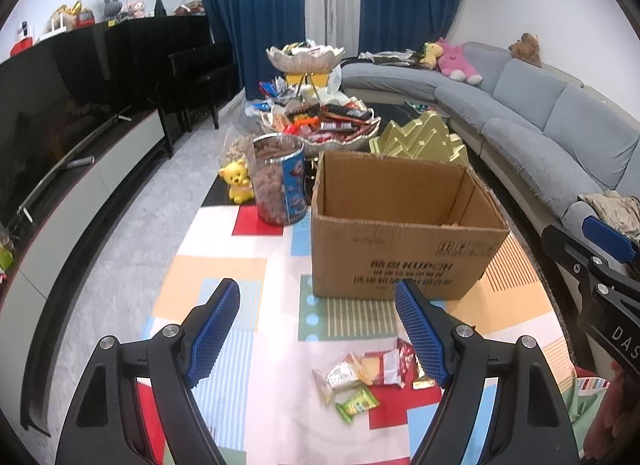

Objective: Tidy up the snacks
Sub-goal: 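Withdraw both open tools from the box back toward the remaining snacks, then grasp the green wrapped candy with the left tool while the right tool grasps the gold-wrapped candy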

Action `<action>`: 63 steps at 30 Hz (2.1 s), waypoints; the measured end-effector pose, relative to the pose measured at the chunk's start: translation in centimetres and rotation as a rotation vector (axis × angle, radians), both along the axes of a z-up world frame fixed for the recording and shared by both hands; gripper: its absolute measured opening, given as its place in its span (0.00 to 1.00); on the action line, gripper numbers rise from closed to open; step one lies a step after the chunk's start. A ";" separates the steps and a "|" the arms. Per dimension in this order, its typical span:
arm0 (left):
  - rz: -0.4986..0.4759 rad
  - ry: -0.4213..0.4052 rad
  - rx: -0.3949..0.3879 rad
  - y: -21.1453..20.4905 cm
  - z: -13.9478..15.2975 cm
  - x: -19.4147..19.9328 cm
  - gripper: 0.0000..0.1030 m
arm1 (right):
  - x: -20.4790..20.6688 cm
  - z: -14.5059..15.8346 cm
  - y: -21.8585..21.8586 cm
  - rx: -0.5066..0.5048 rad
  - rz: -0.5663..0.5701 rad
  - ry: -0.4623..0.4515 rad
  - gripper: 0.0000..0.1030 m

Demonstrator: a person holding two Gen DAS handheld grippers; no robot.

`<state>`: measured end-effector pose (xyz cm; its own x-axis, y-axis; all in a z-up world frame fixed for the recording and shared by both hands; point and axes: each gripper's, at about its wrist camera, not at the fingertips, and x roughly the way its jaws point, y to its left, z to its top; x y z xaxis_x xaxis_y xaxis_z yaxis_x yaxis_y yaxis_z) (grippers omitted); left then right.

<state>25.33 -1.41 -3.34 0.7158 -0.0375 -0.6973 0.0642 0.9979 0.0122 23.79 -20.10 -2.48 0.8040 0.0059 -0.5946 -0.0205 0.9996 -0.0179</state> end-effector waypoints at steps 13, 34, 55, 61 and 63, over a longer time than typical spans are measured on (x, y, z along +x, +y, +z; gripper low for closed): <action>0.034 0.066 0.007 -0.5 -3.7 -2.6 0.77 | -1.8 -3.0 -0.2 -0.022 0.027 0.050 0.66; 0.043 0.130 0.036 -2.0 -10.0 -4.9 0.77 | -2.3 -8.8 -0.2 -0.001 0.114 0.190 0.66; 0.092 0.238 -0.001 -3.7 -13.9 -3.8 0.77 | 2.3 -13.5 -0.3 0.165 0.081 0.550 0.66; 0.125 0.328 -0.016 -3.7 -15.3 -2.7 0.74 | 3.9 -14.6 0.0 0.155 0.085 0.596 0.66; 0.138 0.351 -0.025 -3.6 -15.8 -2.3 0.71 | 4.3 -14.9 0.3 0.146 0.090 0.604 0.65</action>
